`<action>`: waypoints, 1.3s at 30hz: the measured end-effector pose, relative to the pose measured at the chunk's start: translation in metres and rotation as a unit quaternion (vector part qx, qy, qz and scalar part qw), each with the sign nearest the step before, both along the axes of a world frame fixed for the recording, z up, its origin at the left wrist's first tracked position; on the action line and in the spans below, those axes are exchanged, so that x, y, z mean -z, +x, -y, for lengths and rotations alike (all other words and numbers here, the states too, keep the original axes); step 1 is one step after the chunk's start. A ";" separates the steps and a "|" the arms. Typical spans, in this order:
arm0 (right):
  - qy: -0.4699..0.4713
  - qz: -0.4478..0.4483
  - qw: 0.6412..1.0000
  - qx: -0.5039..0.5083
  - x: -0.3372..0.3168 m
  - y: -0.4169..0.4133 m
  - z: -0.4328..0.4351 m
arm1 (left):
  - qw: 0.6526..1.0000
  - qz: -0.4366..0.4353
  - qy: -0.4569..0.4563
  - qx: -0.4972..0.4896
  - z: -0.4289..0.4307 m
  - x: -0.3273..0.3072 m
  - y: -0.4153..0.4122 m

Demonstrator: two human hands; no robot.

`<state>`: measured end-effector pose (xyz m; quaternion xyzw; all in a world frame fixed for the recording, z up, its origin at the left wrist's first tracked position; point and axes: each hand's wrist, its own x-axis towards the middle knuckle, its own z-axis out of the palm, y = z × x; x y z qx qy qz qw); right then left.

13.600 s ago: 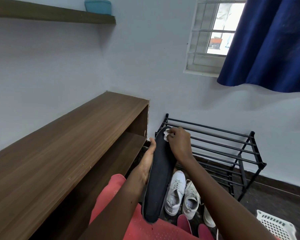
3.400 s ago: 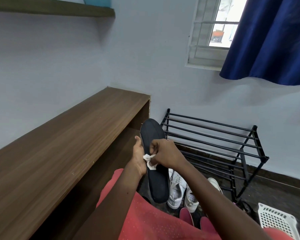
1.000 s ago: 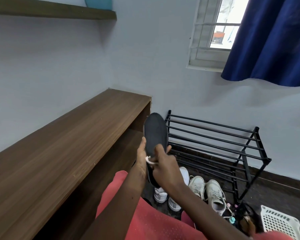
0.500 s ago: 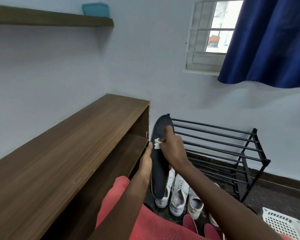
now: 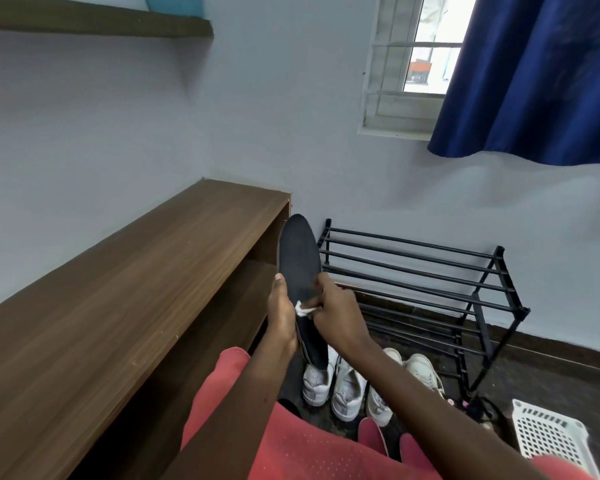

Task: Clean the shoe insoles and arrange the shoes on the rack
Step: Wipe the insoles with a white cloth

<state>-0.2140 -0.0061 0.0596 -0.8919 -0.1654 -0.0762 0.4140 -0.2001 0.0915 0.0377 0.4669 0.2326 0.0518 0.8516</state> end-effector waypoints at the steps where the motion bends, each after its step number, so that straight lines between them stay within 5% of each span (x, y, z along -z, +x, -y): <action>1: 0.002 -0.015 1.000 -0.007 0.004 -0.008 0.001 | 1.000 -0.003 -0.009 -0.016 0.001 0.001 0.000; 10: 0.183 -0.246 0.952 0.024 0.036 -0.005 0.047 | 0.992 -0.036 -0.026 -0.115 0.006 0.066 0.041; 12: 0.339 -0.298 0.889 0.080 0.051 0.010 0.063 | 0.992 -0.028 -0.020 -0.123 0.016 0.072 0.043; 16: 0.613 -0.314 0.693 0.212 0.109 0.034 0.097 | 0.992 -0.074 0.003 -0.104 0.045 0.129 0.051; 20: 0.703 -0.326 0.556 0.300 0.209 0.013 0.126 | 0.979 -0.158 0.052 -0.115 0.077 0.200 0.025; 25: 0.729 -0.317 0.468 0.386 0.311 -0.026 0.168 | 0.952 -0.259 0.142 -0.077 0.098 0.300 -0.011; 30: 0.722 -0.313 0.430 0.443 0.376 -0.044 0.176 | 0.928 -0.346 0.139 -0.011 0.121 0.385 -0.038; 39: 0.715 -0.308 0.421 0.466 0.432 -0.044 0.174 | 0.854 -0.405 0.308 0.107 0.129 0.468 -0.050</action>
